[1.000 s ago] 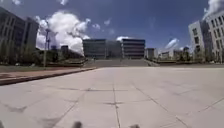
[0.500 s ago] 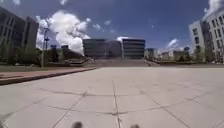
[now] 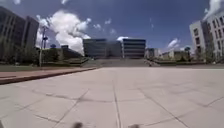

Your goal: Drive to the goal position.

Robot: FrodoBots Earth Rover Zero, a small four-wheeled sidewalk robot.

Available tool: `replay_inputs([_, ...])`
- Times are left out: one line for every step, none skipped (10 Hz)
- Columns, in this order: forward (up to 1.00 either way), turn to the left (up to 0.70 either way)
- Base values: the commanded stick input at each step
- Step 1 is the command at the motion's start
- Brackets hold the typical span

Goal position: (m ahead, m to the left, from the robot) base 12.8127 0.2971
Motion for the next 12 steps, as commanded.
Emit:
replay_inputs([0.70, -0.01])
replay_inputs([0.70, -0.21])
replay_inputs([0.70, -0.26])
replay_inputs([0.70, -0.30])
replay_inputs([0.70, -0.09])
replay_inputs([0.70, 0.00])
replay_inputs([0.70, 0.00])
replay_inputs([0.70, 0.00])
replay_inputs([0.70, 0.00])
replay_inputs([0.70, 0.00])
replay_inputs([0.70, 0.00])
replay_inputs([0.70, 0.00])
